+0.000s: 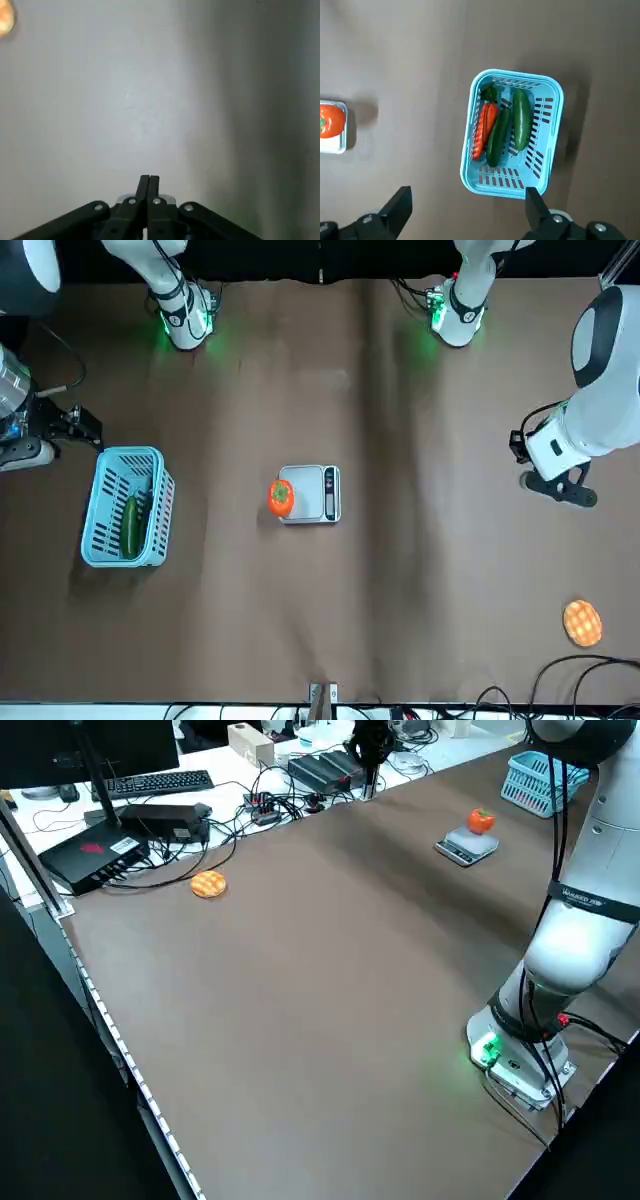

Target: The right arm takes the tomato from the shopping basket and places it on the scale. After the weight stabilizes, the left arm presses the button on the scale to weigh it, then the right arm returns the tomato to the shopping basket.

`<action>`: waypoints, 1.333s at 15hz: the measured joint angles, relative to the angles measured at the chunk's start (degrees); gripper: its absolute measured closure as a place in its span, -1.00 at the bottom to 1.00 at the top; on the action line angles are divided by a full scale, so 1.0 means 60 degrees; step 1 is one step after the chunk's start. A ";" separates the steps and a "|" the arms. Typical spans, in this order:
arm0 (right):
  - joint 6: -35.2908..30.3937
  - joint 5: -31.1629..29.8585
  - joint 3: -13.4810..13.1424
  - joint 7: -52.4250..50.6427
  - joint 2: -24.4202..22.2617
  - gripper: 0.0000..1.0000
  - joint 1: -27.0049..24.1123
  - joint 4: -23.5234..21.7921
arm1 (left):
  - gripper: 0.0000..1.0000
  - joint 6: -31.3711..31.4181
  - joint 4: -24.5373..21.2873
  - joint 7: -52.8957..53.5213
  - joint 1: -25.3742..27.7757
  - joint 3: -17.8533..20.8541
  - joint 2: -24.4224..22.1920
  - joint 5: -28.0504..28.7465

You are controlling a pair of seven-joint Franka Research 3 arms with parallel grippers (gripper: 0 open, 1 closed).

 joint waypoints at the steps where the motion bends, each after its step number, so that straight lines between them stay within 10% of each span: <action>1: 0.0000 0.0000 -0.0008 0.0054 -0.0004 -0.99 -0.0007 0.0036 | 0.98 0.0000 0.0001 -0.0489 0.0075 -0.0003 -0.0010 0.0000; 8: 0.0000 0.0000 -0.0019 0.0104 -0.0045 -0.99 -0.0013 0.0082 | 0.96 -0.0909 0.0021 -0.1810 0.0849 -0.0010 -0.0703 0.0000; 20: -0.0013 0.0000 -0.0022 0.0108 -0.0046 -0.99 -0.0014 0.0082 | -0.44 -0.1446 0.0022 -0.2066 0.1048 0.0424 -0.1864 -0.0010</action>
